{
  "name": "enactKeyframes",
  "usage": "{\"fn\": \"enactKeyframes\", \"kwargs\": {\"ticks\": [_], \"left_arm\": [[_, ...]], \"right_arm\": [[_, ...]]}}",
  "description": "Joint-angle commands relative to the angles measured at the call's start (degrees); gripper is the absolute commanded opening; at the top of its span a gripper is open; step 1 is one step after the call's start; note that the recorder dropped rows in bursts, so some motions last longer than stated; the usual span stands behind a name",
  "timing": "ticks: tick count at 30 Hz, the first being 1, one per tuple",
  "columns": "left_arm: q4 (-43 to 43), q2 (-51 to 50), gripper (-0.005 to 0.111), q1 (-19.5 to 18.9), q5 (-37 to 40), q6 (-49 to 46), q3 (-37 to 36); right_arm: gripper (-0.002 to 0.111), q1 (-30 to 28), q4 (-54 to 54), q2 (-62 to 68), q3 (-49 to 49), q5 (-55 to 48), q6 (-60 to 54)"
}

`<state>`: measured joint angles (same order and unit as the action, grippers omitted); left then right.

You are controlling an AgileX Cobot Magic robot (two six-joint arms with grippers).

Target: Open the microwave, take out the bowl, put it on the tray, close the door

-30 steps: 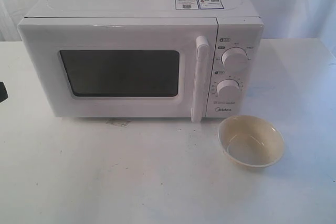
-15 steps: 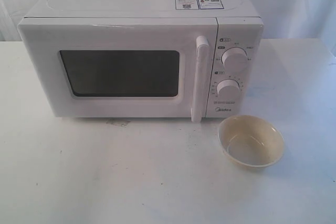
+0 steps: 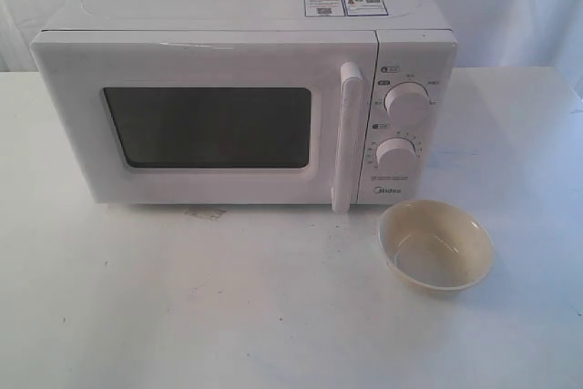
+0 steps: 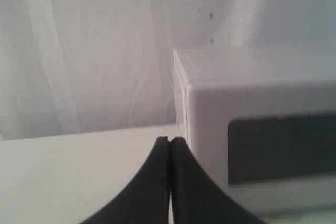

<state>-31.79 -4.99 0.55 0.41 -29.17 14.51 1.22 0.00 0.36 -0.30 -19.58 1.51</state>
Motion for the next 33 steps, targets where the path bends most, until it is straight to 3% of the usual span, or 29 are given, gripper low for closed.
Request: {"fn": "enactKeyframes", "kwargs": {"ticks": [1, 4, 5, 6, 10, 14, 33], "left_arm": [[11.49, 4.32, 0.000, -0.05, 5.06, 0.29, -7.29], [12.05, 4.99, 0.000, -0.05, 5.60, 3.80, -14.51], [12.55, 4.99, 0.000, -0.05, 9.23, 6.23, -14.51], [15.70, 4.99, 0.000, -0.05, 14.83, 13.12, -14.51], [22.12, 4.99, 0.000, -0.05, 14.50, 30.60, -14.51], [26.16, 4.99, 0.000, -0.05, 13.34, 30.35, -14.51], [26.29, 4.99, 0.000, -0.05, 13.12, 30.23, -14.51]], "right_arm": [[0.000, -0.26, 0.00, -0.36, 0.30, 0.12, 0.34], [0.000, -0.26, 0.00, -0.36, 0.30, 0.12, 0.34], [0.000, -0.26, 0.00, -0.36, 0.30, 0.12, 0.34], [0.000, -0.26, 0.00, -0.36, 0.30, 0.12, 0.34], [0.000, -0.26, 0.00, -0.36, 0.30, 0.12, 0.34], [0.000, -0.26, 0.00, -0.36, 0.30, 0.12, 0.34], [0.000, -0.26, 0.00, -0.36, 0.30, 0.12, 0.34]]}}
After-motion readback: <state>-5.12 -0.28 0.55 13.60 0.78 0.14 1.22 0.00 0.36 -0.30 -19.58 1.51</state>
